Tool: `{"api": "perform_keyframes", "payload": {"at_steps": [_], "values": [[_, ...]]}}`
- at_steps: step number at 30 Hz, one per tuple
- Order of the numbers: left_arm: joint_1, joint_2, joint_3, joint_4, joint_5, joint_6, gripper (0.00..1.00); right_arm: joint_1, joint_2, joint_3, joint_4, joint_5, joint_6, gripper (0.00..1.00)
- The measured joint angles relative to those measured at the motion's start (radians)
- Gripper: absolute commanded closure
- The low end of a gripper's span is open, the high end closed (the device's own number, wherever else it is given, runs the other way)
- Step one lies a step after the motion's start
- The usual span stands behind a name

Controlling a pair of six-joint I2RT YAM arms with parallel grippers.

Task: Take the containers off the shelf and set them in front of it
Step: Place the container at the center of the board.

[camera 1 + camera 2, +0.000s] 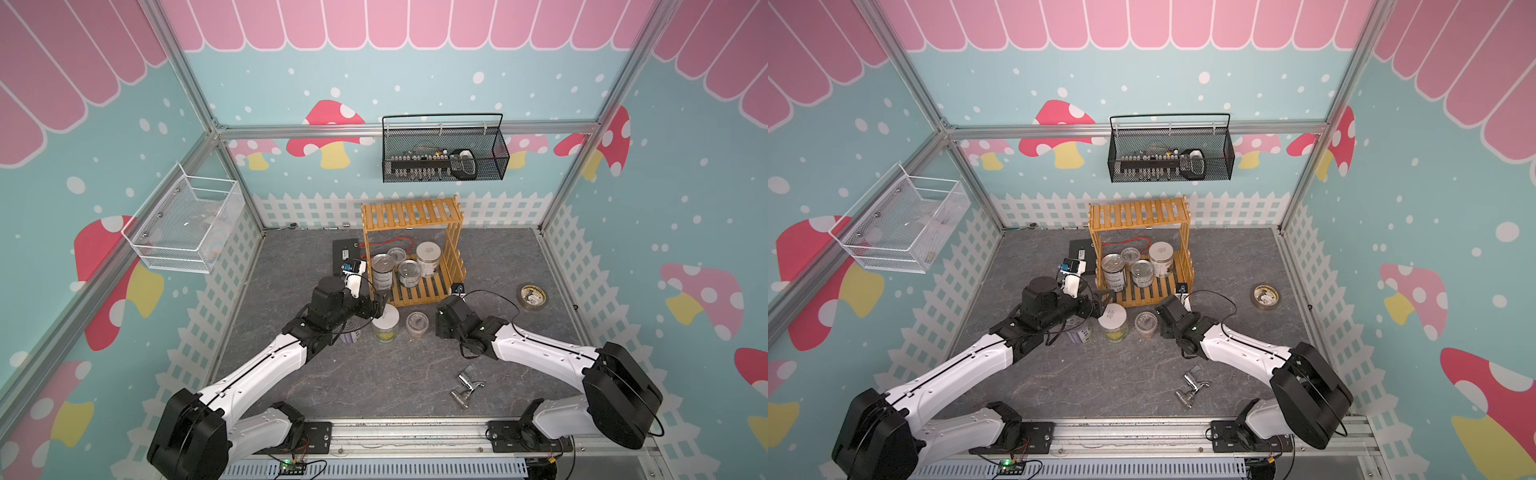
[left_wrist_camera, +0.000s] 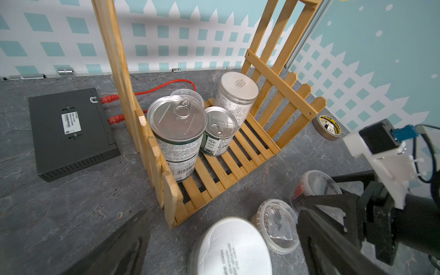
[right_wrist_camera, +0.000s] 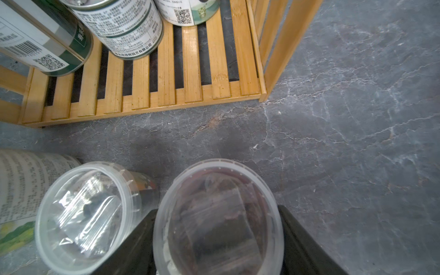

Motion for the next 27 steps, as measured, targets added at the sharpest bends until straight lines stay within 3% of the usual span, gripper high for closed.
{"api": "perform_keyframes", "payload": {"at_steps": [10,27], "values": [[0.0,-0.016,0.0,-0.007,0.0,0.0,0.01,-0.004,0.079,-0.006,0.067,0.006,-0.002,0.32],[0.0,-0.016,0.003,-0.008,0.0,0.0,0.01,-0.008,0.05,-0.04,0.064,0.009,0.009,0.25]]}}
